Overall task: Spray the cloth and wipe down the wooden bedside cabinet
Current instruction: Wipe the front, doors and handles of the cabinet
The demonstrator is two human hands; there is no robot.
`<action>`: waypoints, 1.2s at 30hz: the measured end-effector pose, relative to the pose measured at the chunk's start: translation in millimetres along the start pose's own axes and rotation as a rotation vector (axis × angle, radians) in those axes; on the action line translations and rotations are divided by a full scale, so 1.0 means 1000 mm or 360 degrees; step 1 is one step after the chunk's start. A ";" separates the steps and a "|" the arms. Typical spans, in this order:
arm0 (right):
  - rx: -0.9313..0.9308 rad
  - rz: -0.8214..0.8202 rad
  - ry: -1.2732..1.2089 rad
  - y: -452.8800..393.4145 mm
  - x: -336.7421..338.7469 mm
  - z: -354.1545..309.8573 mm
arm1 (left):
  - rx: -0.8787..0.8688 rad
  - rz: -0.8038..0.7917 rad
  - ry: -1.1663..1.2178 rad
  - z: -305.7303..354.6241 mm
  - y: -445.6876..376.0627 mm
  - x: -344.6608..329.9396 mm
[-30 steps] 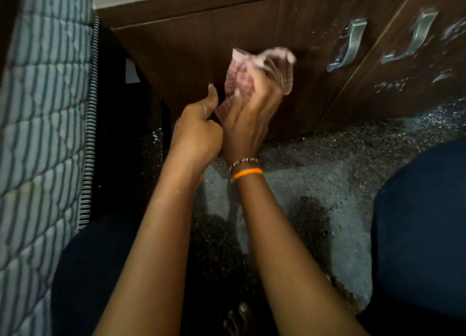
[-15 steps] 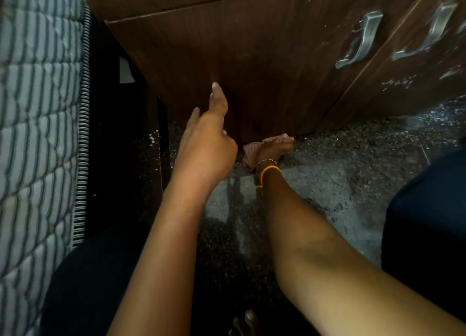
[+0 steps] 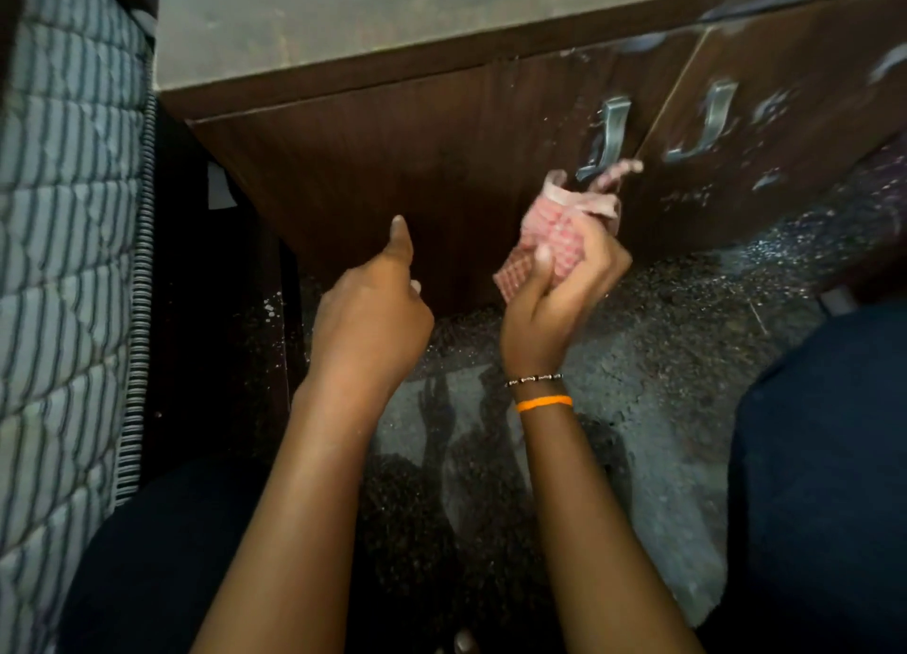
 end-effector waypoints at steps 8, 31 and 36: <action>0.0643 0.0013 0.0488 -0.057 -0.038 -0.052 | -0.0596 0.0648 -0.0172 0.058 0.010 0.016; 0.0381 -0.0082 0.0208 -0.071 -0.022 -0.063 | -0.0722 0.0984 -0.0819 0.073 0.014 0.013; 0.0288 -0.0009 0.0180 -0.099 0.004 -0.047 | -0.0675 0.1047 -0.1018 0.069 0.009 0.011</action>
Point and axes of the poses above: each hand's wrist, its own y-axis away from the middle knuckle, its own x-axis out of the back of the hand, z = x × y, the point moved 10 cm from there along -y, towards the middle knuckle, and after that the axes turned 6 degrees about y, right-handed, at the moved point
